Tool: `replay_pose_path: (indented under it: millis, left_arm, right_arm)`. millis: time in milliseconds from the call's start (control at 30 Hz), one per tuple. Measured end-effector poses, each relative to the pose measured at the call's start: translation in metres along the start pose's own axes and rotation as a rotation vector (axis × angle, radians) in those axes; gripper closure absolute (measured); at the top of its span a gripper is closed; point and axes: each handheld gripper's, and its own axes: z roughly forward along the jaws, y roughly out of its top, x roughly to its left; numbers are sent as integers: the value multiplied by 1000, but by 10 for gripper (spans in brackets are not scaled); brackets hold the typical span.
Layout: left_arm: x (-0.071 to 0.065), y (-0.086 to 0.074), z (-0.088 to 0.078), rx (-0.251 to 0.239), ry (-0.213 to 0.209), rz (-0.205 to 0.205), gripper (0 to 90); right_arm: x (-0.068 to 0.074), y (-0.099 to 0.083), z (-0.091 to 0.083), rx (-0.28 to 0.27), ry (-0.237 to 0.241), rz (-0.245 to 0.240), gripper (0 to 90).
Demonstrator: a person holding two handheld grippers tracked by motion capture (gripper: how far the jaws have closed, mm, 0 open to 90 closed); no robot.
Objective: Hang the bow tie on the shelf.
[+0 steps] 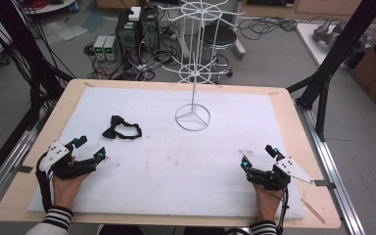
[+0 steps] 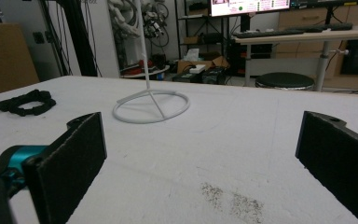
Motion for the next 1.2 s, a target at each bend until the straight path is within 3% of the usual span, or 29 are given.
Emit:
replay_pose_path:
  millis: [167, 367, 533, 733, 1033, 1200]
  left_arm:
    - [4, 11, -3, 17, -2, -4, 127]
    - [11, 33, -1, 69, 17, 24, 128]
    - [17, 56, 5, 113, 18, 56, 129]
    - [25, 77, 20, 168, 29, 67, 129]
    - [34, 86, 47, 273, 42, 52, 136]
    - [39, 86, 63, 361, 47, 47, 144]
  right_arm:
    - [0, 0, -1, -5, 3, 4, 7]
    - [0, 0, -1, -6, 5, 10, 7]
    - [0, 0, -1, -8, 6, 14, 7]
    - [0, 0, -2, -10, 5, 9, 7]
    - [0, -1, -2, -11, 4, 9, 7]
    - [0, -1, -2, -12, 3, 12, 7]
